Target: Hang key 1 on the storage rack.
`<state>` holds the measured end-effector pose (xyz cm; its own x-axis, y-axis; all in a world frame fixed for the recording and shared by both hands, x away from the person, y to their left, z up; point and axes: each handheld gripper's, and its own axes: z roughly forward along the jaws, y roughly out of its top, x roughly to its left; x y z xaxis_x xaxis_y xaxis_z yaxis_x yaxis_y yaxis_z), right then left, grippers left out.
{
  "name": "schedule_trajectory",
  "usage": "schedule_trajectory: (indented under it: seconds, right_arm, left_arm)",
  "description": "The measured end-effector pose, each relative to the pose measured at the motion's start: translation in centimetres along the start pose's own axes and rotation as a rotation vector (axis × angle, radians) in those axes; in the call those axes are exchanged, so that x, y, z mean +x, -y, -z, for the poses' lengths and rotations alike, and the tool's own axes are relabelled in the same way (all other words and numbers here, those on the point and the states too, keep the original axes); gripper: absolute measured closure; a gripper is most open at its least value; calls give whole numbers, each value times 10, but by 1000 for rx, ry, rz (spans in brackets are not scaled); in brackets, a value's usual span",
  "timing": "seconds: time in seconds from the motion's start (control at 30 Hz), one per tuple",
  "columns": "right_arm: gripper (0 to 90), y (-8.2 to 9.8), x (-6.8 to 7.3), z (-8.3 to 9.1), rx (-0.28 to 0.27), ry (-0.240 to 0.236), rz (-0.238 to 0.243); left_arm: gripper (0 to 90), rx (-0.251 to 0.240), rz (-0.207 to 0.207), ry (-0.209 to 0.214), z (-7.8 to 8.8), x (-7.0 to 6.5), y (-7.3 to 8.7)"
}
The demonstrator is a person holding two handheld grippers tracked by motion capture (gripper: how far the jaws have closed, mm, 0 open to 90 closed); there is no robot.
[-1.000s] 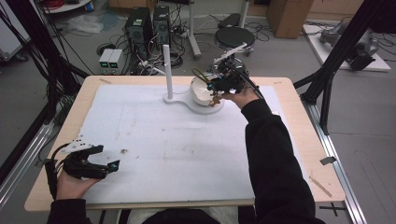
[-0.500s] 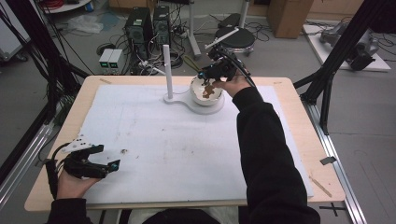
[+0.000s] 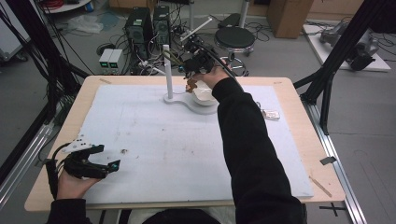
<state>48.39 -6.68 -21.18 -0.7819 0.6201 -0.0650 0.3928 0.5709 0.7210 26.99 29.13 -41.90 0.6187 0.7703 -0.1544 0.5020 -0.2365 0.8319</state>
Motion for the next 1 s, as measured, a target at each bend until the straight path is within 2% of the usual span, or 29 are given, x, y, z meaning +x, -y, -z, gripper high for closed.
schedule_trajectory:
  seconds: [0.13,0.27,0.43,0.6,0.7,0.9,1.0]
  right_arm:
    - [720,-5,5,-13,21,6,-2]
    - [719,-7,7,-27,48,13,-14]
    - [718,-6,12,-41,103,58,11]
    - [718,-5,14,-48,128,89,22]
    - [718,-3,12,-52,126,91,6]
    - [718,6,6,-63,151,108,-43]
    - [716,9,5,-69,167,113,-54]
  left_arm:
    - [36,19,-7,13,-3,-2,1]
    - [37,13,-5,13,-3,-1,1]
    - [36,7,-3,13,-1,0,1]
    - [36,7,-1,7,-1,1,2]
    - [36,1,1,6,0,1,2]
    - [36,3,10,11,0,1,1]
    - [37,-3,9,15,0,1,1]
